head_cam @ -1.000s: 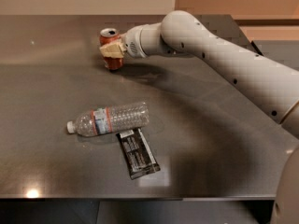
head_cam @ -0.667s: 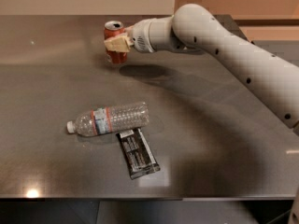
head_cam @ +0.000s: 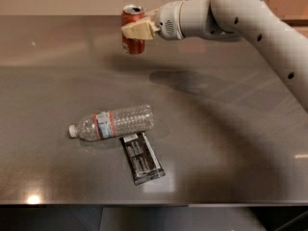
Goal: Pick coke can
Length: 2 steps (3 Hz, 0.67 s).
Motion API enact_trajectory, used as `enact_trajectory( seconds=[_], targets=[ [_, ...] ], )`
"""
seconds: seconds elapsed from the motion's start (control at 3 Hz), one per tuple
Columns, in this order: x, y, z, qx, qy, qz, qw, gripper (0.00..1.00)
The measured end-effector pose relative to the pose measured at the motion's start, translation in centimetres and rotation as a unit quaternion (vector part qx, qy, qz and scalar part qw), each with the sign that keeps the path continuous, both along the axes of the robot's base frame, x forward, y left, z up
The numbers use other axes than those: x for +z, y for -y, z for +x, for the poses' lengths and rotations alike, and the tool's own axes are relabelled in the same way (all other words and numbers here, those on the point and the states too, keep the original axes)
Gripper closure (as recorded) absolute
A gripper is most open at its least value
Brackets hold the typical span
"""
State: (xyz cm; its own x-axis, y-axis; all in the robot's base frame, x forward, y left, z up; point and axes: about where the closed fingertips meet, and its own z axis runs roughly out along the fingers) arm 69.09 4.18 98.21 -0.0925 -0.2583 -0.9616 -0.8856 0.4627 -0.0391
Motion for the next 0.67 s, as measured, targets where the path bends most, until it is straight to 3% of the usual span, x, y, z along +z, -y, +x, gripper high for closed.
enact_trajectory(
  seconds=[0.33, 0.67],
  targets=[
    [1.7, 2.3, -1.0, 0.011, 0.003, -0.006, 0.9999, 1.00],
    [5.2, 6.5, -3.5, 0.031, 0.030, -0.014, 0.9990, 1.00]
  ],
)
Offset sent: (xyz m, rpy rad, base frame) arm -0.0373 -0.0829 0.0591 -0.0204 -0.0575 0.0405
